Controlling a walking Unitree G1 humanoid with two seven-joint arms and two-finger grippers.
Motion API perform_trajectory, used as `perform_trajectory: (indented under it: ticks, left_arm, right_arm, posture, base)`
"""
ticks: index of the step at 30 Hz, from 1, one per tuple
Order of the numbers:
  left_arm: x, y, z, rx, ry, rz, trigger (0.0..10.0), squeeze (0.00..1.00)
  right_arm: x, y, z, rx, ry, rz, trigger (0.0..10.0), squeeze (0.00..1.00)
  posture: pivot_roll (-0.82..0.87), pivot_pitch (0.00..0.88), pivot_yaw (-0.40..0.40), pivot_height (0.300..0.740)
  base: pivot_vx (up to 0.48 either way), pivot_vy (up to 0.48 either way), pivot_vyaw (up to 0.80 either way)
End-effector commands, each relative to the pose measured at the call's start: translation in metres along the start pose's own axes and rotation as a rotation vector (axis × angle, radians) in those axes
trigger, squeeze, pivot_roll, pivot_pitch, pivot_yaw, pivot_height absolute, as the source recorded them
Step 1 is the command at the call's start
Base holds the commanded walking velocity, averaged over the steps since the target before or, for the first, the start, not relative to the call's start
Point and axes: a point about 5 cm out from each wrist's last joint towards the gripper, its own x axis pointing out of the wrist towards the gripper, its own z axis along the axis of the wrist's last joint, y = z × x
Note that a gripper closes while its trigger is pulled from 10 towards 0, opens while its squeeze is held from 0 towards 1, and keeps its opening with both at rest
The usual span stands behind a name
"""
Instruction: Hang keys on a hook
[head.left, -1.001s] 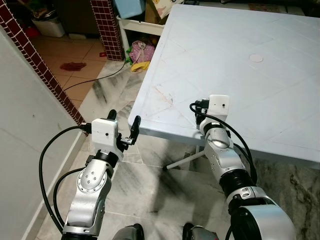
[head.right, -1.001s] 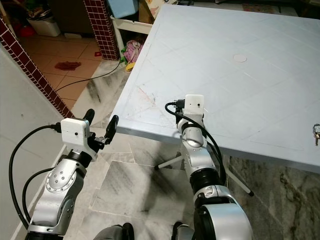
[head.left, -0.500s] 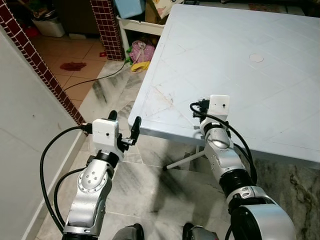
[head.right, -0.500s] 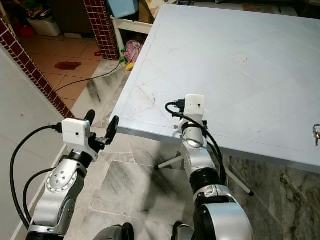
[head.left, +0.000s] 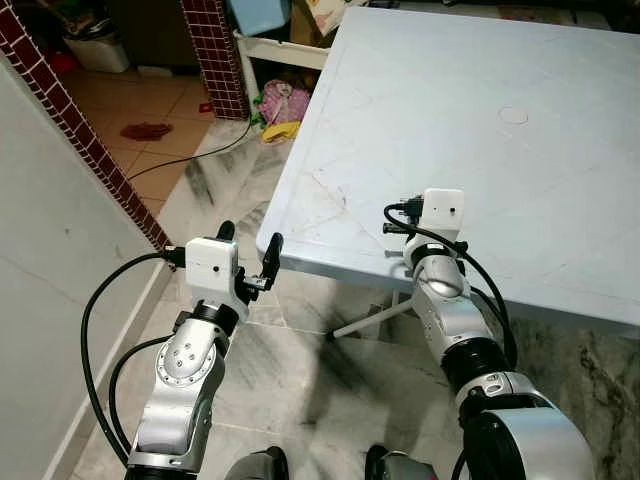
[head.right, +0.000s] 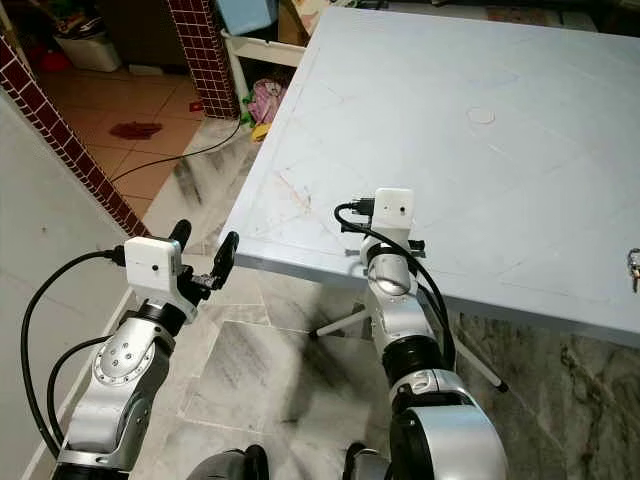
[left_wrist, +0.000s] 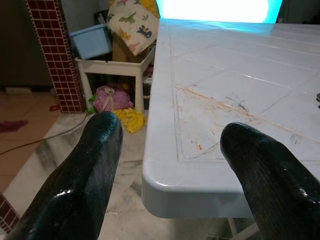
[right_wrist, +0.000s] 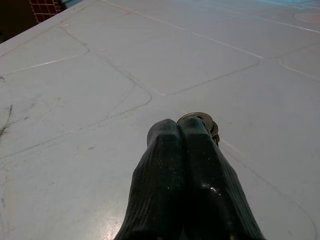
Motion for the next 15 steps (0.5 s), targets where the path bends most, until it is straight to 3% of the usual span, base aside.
perform_trajectory:
  ticks: [1,7,15]
  left_arm:
    - [-0.001,0.002,0.0,0.013,0.007,0.004,10.0,0.0]
    - [0.0,0.002,0.001,0.014,0.006,0.003,10.0,0.0]
    - [0.002,0.001,0.0,0.013,0.005,0.004,10.0,0.0]
  right_arm:
    - [-0.004,-0.003,-0.015,0.004,0.065,-0.022,0.0,0.0]
    - [-0.004,-0.005,-0.009,-0.033,0.019,-0.031,0.0,0.0]
    - [-0.006,0.007,0.015,-0.198,-0.163,0.016,0.0,0.0]
  posture:
    - [0.09,0.217,0.061,0.74]
    - [0.09,0.215,0.062,0.74]
    - [0.08,0.211,0.06,0.74]
  base:
    - [0.0,0.0,0.0]
    - [0.0,0.0,0.0]
    - [0.0,0.0,0.0]
